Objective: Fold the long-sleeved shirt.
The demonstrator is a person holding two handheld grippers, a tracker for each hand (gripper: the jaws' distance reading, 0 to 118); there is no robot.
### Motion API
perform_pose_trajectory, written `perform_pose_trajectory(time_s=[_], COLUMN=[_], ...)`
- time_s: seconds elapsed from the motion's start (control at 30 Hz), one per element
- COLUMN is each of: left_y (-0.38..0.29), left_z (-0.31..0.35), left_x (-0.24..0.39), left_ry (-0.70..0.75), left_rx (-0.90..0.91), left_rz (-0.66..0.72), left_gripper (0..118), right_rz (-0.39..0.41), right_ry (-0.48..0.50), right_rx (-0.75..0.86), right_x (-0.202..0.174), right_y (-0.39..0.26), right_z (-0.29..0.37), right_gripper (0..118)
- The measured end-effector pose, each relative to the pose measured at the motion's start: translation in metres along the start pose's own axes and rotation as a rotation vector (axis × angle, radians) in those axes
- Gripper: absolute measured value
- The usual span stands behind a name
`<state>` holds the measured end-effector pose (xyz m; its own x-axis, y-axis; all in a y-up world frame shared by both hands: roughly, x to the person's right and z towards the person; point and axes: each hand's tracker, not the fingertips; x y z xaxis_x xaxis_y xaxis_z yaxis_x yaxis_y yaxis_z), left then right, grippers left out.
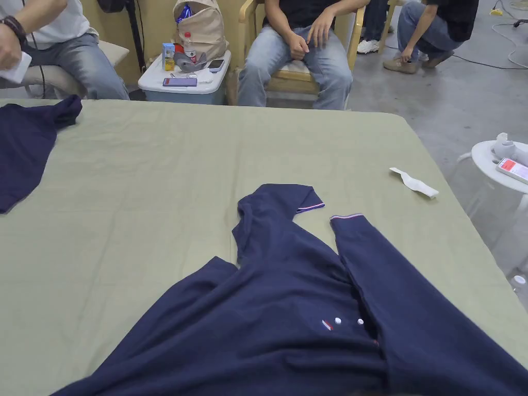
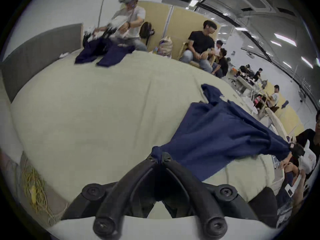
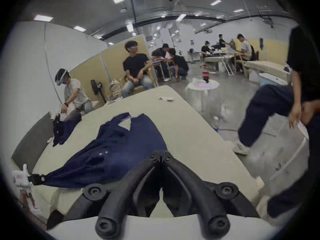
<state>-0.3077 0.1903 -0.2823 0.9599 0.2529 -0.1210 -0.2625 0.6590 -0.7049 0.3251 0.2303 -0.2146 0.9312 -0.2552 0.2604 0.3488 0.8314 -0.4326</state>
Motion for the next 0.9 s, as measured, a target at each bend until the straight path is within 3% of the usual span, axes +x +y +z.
perform_pose_trajectory(time_s=[0.27,0.33,0.4,0.43,0.47,0.53,0.57,0.7,0.73,0.77,0.8,0.9], left_y=[-0.029,-0.039,-0.039,-0.038,-0.035,-0.028,-0.023,0.002,0.009,0.013,0.02,0.023], left_z=[0.052,0.046,0.042,0.042,0.047,0.058,0.066,0.093,0.102,0.108,0.114,0.125], left_x=[-0.006,-0.003,0.007,0.012,0.018,0.024,0.03,0.045,0.047,0.048,0.059,0.062], left_ry=[0.037,0.053,0.074,0.076,0.076,0.093,0.086,0.028,0.007,-0.028,-0.052,-0.013], left_rx=[-0.031,-0.095,-0.11,-0.102,-0.083,0.031,0.094,0.27,0.307,0.331,0.348,0.354], left_rz=[0.016,-0.029,-0.071,-0.069,-0.068,-0.107,-0.119,-0.115,-0.101,-0.083,-0.065,-0.041], left_gripper=[0,0,1,5,15,52,54,52,35,13,0,0], right_rz=[-0.058,0.004,0.083,0.103,0.117,0.185,0.213,0.324,0.342,0.34,0.341,0.355], right_ry=[-0.103,-0.111,-0.223,-0.245,-0.225,-0.243,-0.219,0.084,0.174,0.238,0.299,0.423], right_rx=[-0.139,-0.227,-0.23,-0.196,-0.141,-0.016,0.042,0.193,0.21,0.216,0.208,0.205], right_x=[0.027,0.03,0.024,0.02,0.016,-0.001,-0.01,-0.074,-0.093,-0.108,-0.125,-0.173], right_y=[-0.054,-0.067,-0.068,-0.063,-0.054,-0.034,-0.024,0.013,0.02,0.024,0.027,0.022], right_z=[0.065,0.063,0.065,0.068,0.074,0.083,0.087,0.087,0.083,0.08,0.074,0.057], right_gripper=[1,4,21,34,36,41,41,41,36,21,1,1])
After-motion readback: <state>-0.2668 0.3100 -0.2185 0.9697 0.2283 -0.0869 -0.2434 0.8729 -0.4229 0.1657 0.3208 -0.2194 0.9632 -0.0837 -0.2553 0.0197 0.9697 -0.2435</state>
